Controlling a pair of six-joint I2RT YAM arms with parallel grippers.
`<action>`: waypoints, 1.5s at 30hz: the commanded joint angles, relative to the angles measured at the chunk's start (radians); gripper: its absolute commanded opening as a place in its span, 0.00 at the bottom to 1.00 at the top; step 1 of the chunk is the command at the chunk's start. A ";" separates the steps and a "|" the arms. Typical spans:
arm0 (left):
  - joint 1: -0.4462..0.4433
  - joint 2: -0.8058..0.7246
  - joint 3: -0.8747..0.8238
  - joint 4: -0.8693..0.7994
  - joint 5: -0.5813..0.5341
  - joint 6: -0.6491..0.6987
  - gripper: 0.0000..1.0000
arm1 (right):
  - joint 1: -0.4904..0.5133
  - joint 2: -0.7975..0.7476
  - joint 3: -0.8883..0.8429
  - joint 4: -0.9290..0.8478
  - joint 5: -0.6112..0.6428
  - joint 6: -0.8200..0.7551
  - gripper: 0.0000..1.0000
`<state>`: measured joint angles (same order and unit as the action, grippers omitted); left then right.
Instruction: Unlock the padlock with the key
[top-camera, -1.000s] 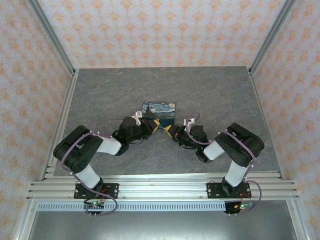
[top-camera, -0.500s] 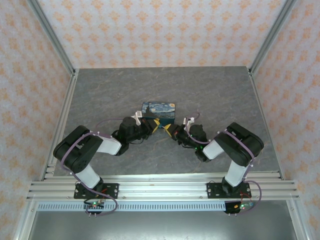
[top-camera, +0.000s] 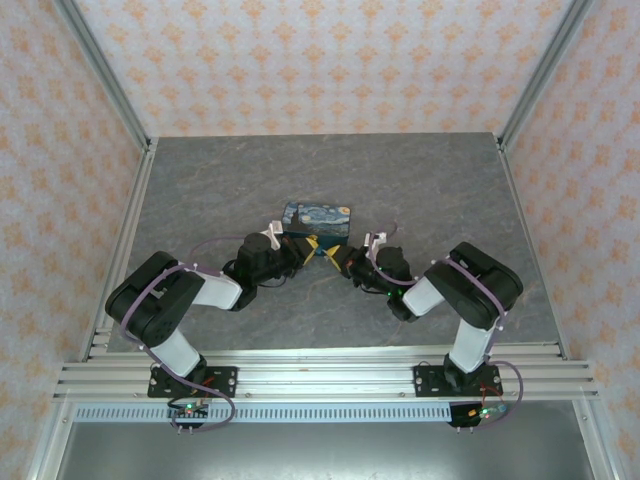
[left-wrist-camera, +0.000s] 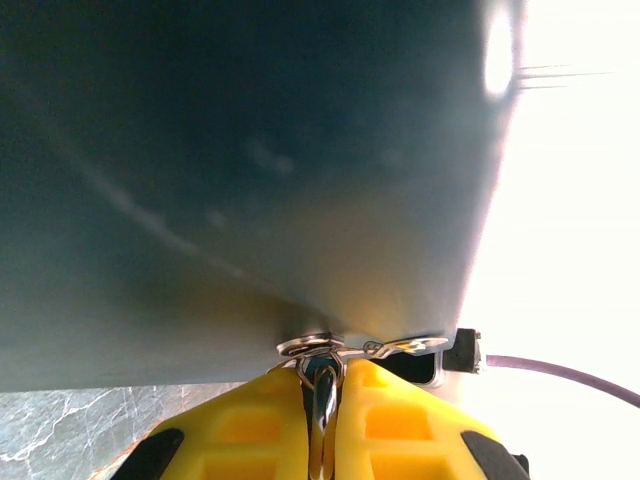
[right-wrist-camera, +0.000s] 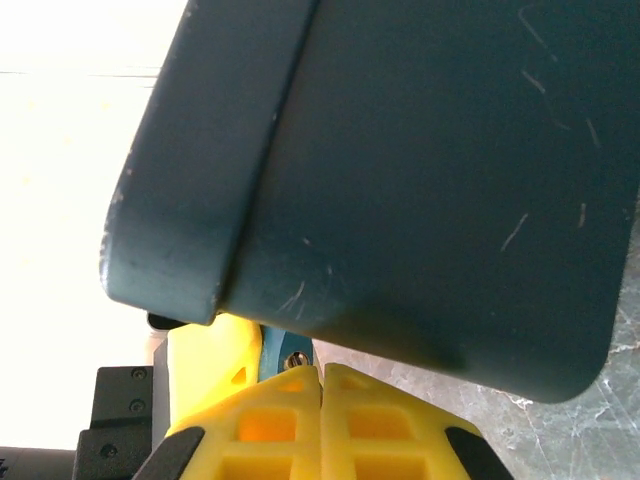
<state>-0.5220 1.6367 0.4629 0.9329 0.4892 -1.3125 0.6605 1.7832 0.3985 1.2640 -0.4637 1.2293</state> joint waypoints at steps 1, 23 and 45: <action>-0.002 -0.017 0.013 0.099 0.028 -0.017 0.00 | 0.005 0.034 0.034 0.061 -0.010 -0.028 0.00; -0.007 -0.049 0.013 0.075 0.054 -0.025 0.00 | -0.076 0.063 0.080 0.053 -0.129 -0.172 0.00; -0.020 0.031 0.011 0.253 0.037 -0.146 0.00 | -0.048 0.142 0.121 0.137 -0.115 -0.104 0.00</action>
<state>-0.5152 1.6787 0.4625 1.0370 0.4564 -1.4456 0.6025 1.9072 0.4873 1.3781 -0.5762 1.1217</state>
